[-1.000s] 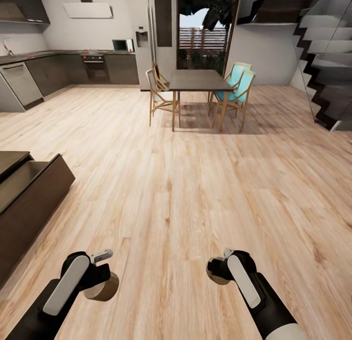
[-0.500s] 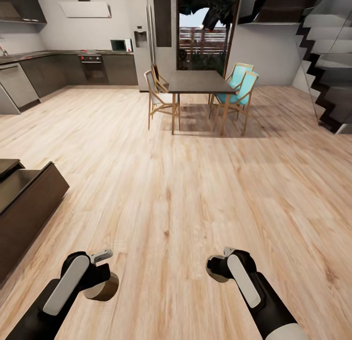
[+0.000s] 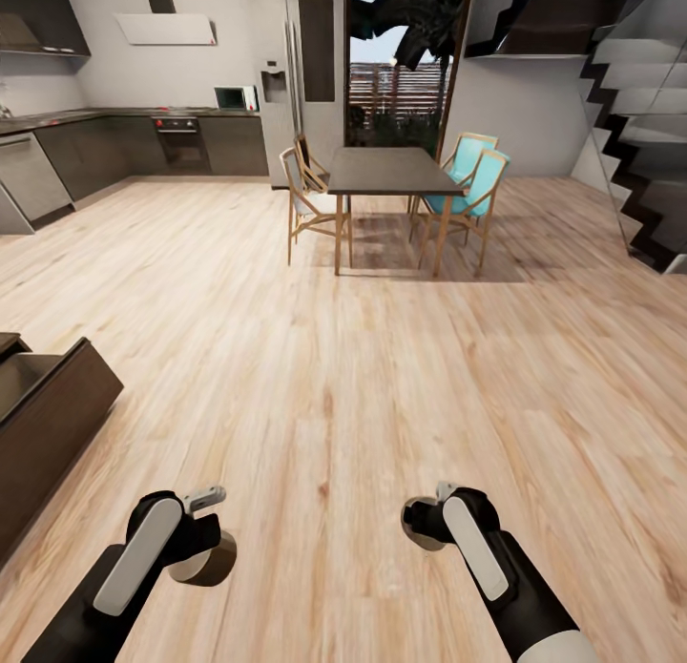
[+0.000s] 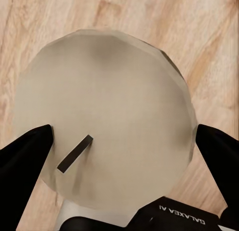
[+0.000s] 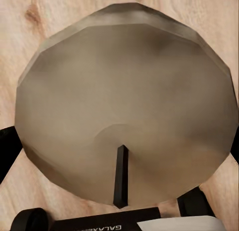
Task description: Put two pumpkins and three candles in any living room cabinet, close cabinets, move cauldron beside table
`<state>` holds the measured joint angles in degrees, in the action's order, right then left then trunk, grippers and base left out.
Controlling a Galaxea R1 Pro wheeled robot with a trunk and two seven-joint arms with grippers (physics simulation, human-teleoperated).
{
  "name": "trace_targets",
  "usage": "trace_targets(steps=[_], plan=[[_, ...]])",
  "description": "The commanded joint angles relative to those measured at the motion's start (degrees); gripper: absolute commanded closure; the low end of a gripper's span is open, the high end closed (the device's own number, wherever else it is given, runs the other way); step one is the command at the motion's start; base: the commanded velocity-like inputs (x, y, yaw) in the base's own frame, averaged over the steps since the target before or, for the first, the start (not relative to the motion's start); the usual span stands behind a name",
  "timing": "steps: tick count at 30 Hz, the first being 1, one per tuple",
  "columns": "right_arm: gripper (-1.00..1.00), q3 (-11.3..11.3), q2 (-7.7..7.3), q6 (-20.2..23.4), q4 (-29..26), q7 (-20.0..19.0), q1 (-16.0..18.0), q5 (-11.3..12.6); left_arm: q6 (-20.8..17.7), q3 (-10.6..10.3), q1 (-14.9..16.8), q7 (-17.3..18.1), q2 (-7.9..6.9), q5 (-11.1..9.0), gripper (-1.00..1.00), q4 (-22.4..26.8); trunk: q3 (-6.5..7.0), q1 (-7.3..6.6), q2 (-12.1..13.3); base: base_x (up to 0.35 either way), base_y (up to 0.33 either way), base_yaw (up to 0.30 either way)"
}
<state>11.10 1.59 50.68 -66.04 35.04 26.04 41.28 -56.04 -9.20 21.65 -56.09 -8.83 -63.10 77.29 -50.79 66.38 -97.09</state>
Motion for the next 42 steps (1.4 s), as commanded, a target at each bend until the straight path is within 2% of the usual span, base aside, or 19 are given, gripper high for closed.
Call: trace_targets(steps=[1, 18, 27, 42], plan=[[1.0, 0.06, -0.01, -0.08, -0.05, 0.64, 0.03, 0.63, -0.12, -0.12, 0.05, -0.6, -0.05, -0.45, 1.0, 0.05, 0.05, 0.03, -0.02, 0.324, 0.0, 0.0], [1.0, 0.01, -0.01, -1.46, -0.01, 0.59, 0.0, 0.71, -0.12, -0.14, 0.05, -0.6, -0.05, -0.37, 1.0, 0.05, 1.57, 0.03, -0.02, 0.311, -0.14, 0.075], [1.0, -0.11, -0.01, -1.46, 0.22, 0.62, 0.05, 0.82, -0.12, -0.16, 0.05, -0.6, -0.05, -0.35, 1.0, 0.05, 1.64, 0.03, -0.02, 0.306, -0.162, 0.012], [1.0, -0.11, 0.05, -1.46, 0.63, 0.64, -0.01, 0.73, -0.12, -0.14, 0.04, -0.6, -0.05, -0.35, 1.0, 0.05, 1.64, 0.03, -0.02, 0.32, -0.01, 0.087]])
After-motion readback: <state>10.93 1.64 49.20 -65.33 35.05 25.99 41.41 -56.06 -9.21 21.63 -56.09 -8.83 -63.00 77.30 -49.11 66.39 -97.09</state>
